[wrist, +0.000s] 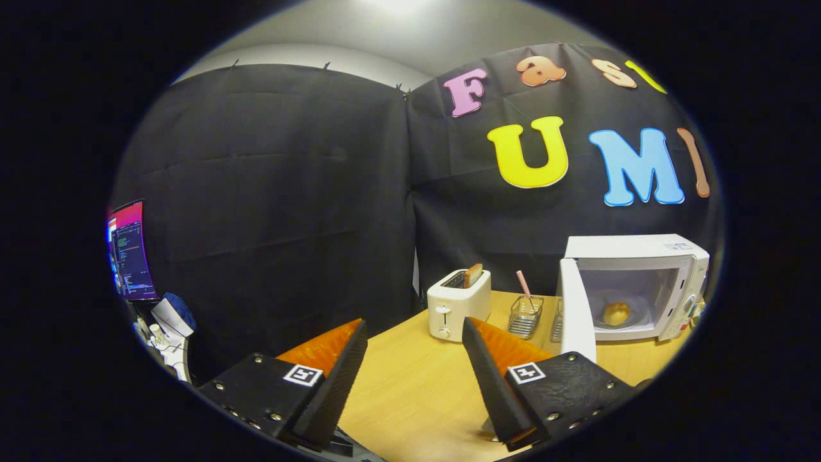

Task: Open the microwave, put the food inside, and close the microwave door.

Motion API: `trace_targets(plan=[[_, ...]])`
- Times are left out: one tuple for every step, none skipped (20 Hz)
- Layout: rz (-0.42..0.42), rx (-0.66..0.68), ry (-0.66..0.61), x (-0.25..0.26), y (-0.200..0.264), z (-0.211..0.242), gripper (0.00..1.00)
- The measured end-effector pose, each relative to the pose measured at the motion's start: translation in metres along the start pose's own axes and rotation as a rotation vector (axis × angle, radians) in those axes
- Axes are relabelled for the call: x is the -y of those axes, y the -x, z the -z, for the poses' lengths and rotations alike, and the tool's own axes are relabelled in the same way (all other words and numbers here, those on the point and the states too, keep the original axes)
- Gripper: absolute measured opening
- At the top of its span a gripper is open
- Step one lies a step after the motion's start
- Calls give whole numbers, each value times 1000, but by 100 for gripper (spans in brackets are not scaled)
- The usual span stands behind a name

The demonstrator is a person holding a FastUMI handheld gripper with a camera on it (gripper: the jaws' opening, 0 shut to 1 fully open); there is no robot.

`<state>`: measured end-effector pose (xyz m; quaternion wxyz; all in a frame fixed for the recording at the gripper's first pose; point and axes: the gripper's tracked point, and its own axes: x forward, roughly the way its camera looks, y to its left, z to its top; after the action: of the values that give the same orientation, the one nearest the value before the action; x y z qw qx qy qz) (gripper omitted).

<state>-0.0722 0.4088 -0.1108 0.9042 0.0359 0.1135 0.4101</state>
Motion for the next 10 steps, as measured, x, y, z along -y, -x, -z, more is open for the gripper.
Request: trace_targets(plan=[[1, -28, -1, 1, -2, 16, 83], [6, -59, -10, 3, -5, 29, 76], [23, -81, -19, 8, -6, 39, 72], [29, -99, -32, 13, -8, 48, 56], [35, -125, -40, 15, -10, 57, 53], [59, -146, -36, 23, -10, 64, 53], [109, -142, -30, 36, -8, 68, 29], [118, -151, -38, 43, -5, 70, 6], [125, -173, -49, 45, -12, 79, 7], [127, -178, -55, 47, -11, 81, 11]])
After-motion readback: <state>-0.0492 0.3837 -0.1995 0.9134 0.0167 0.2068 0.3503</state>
